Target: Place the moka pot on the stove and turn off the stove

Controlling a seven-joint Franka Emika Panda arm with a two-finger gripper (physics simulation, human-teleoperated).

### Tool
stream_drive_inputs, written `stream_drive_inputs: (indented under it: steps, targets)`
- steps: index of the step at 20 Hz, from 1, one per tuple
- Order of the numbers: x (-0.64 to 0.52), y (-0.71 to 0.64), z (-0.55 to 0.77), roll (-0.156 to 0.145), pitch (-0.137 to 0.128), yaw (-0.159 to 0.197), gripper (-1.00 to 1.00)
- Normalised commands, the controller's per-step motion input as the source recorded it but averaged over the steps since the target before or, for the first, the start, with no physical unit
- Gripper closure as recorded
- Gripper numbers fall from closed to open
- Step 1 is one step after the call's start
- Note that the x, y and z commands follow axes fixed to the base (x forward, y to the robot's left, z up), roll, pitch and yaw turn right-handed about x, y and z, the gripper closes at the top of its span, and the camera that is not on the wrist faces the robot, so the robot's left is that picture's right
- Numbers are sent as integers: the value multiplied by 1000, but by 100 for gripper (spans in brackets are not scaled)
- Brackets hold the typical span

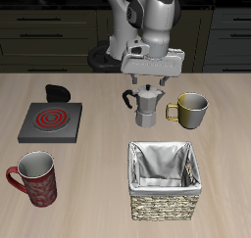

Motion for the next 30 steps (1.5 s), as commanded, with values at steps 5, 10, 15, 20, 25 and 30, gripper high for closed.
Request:
stream_drive_inputs:
  steps: [5,10,15,20,25,30]
  targets:
    - [40,-3,-133,0,17,-3,-100]
    - [5,9,-68,2,6,-7,-100]
    - [28,-70,-57,-3,7,-14,-100]
    - [24,-94,-141,-3,35,-28,-100]
    - [8,-67,-61,-10,11,-10,-100]
    - [23,32,-36,45,3,-2,100]
